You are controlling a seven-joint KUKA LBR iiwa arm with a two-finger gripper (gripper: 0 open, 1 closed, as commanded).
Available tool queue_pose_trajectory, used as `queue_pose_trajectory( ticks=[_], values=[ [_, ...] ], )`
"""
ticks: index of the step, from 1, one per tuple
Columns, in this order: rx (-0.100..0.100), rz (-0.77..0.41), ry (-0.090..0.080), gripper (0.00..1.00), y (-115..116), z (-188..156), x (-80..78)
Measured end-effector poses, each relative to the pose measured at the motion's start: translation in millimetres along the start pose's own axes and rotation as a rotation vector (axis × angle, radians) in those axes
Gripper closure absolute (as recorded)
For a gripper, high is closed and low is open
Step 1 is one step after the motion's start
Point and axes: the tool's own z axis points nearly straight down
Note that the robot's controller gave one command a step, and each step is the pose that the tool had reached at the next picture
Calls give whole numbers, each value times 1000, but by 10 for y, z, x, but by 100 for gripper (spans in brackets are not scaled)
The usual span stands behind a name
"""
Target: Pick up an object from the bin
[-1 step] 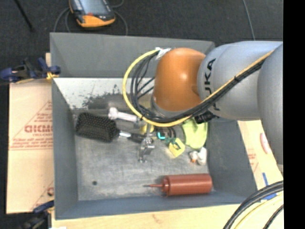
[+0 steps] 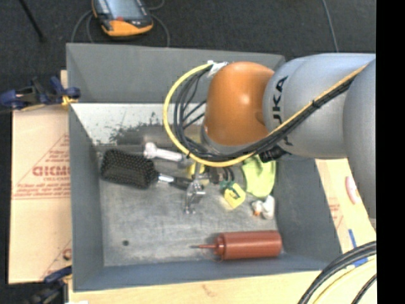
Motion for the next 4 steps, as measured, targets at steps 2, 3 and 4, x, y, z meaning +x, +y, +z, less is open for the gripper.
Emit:
queue_pose_trajectory(
  ticks=[2,3,4],
  values=[
    [2,-142,-1,0,88,524,-530],
    [2,-31,-4,0,496,583,-619],
    [-4,76,-5,0,529,788,-632]
  ],
)
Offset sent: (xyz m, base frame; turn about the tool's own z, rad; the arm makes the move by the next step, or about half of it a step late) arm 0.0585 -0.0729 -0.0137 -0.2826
